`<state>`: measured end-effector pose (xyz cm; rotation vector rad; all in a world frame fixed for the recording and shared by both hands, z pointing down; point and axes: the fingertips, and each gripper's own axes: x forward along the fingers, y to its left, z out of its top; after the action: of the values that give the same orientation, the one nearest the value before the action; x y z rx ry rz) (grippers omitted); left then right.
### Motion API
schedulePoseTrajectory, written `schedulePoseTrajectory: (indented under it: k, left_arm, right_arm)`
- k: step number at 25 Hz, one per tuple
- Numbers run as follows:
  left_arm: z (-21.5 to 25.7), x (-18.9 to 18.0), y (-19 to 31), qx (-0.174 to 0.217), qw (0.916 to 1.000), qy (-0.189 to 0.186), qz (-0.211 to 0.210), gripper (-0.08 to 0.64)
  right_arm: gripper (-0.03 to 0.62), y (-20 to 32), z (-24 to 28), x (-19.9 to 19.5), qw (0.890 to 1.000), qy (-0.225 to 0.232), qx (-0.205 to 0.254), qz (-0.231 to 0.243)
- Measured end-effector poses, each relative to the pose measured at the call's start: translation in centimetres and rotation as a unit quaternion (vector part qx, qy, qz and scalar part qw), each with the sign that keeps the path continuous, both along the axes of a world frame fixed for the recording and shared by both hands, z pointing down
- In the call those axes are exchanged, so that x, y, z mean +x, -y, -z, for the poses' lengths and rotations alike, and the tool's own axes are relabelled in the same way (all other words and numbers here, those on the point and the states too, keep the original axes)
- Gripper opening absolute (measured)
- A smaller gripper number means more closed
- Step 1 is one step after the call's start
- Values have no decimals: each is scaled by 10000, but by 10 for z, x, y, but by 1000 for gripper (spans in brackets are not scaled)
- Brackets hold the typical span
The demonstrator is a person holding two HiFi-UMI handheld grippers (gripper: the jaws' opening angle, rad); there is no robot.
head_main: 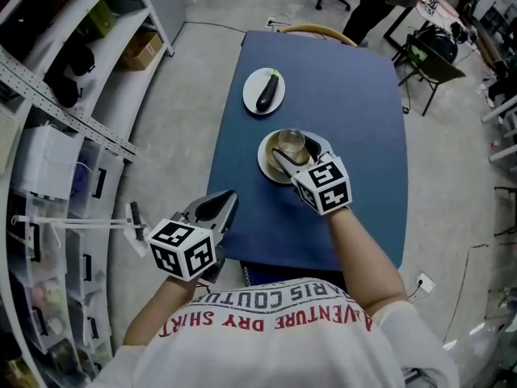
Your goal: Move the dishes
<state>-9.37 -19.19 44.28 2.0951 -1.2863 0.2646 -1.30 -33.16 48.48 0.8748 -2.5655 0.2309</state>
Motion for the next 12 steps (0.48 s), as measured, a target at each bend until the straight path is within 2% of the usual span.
schedulePoseTrajectory:
  k: [6, 12]
  left_arm:
    - [5, 3, 0, 56, 10000, -17, -36, 29]
    - [11, 10, 1, 89, 9999, -28, -145, 29]
  right_arm:
    - [285, 1, 24, 3, 9997, 110, 240, 6]
    - [285, 10, 49, 28, 9987, 196, 395, -252]
